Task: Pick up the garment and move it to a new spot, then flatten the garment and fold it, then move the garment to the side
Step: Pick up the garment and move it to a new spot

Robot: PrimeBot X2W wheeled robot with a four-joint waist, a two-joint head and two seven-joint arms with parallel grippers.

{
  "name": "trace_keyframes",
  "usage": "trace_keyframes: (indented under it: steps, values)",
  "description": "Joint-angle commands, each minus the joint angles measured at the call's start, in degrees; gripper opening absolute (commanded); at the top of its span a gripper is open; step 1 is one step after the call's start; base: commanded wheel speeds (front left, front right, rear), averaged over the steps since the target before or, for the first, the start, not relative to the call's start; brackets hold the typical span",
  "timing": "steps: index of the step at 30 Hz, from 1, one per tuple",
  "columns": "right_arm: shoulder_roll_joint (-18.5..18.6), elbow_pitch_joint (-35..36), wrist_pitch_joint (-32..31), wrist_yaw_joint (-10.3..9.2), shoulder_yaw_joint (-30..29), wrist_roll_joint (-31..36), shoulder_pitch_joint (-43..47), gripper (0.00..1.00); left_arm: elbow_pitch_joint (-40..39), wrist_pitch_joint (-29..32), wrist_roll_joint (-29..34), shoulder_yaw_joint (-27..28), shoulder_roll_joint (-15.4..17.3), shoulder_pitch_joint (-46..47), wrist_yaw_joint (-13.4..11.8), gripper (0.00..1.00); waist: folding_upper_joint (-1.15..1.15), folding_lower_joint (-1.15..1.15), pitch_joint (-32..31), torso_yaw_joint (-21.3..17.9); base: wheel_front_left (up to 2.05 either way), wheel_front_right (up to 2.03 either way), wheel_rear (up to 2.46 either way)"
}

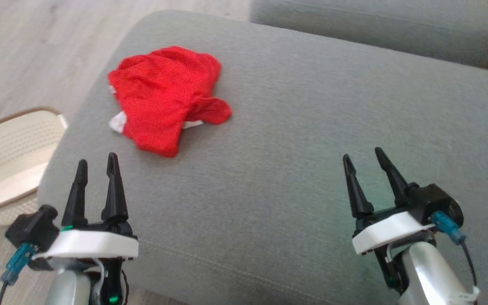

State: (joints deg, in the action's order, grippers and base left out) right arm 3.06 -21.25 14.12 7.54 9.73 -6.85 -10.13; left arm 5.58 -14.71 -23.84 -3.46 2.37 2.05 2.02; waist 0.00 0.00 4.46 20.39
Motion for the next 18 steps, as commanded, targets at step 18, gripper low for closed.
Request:
trace_keyframes:
  steps: [18]
  values:
    - [-0.2,0.5,0.6,-0.05,4.5,-3.8,1.1,1.00,-3.4,-0.3,2.1,3.6,0.5,-3.2,-0.7,1.00,0.00,0.00,-5.8,7.9,0.00,0.00,0.00]
